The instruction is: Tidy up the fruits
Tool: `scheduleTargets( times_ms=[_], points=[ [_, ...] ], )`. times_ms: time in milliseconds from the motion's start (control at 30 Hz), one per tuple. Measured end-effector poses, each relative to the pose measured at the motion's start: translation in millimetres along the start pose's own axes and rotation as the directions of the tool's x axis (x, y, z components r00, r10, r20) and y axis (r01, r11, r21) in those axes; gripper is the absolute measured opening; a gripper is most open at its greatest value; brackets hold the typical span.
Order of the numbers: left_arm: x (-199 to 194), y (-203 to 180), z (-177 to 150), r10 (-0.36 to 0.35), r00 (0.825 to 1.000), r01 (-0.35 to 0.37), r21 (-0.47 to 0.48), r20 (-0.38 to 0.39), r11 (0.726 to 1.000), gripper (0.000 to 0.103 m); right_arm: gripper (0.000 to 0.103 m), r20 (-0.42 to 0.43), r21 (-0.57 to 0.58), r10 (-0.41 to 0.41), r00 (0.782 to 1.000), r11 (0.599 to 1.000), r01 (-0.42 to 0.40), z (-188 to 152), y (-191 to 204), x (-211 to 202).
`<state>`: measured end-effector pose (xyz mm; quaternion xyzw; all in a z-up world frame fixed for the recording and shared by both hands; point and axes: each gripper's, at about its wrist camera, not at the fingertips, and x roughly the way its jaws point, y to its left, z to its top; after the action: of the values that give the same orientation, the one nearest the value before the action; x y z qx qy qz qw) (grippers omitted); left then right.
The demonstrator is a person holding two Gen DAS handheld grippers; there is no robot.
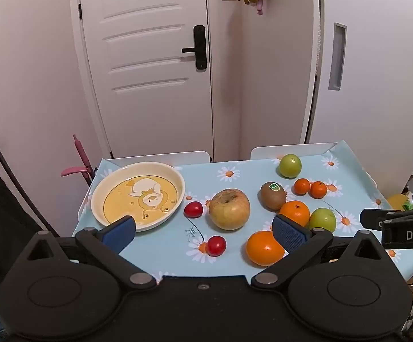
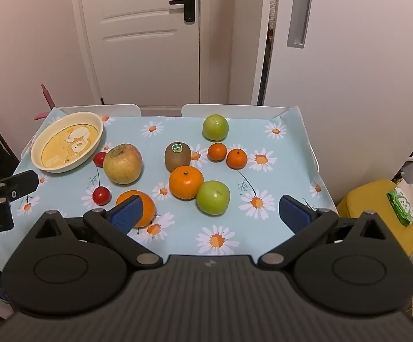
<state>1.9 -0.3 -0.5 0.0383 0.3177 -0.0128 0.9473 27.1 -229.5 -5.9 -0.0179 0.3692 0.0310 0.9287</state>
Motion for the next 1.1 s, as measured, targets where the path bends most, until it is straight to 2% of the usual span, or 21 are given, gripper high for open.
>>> scheduleTargets(
  times_ms=[1100],
  points=[
    [5.6, 6.2, -0.3, 0.015, 1.000, -0.016, -0.030, -0.018, 0.999, 0.103, 0.103, -0.004, 0.003, 0.003, 1.000, 1.000, -0.003, 1.1, 0.7, 2.6]
  ],
)
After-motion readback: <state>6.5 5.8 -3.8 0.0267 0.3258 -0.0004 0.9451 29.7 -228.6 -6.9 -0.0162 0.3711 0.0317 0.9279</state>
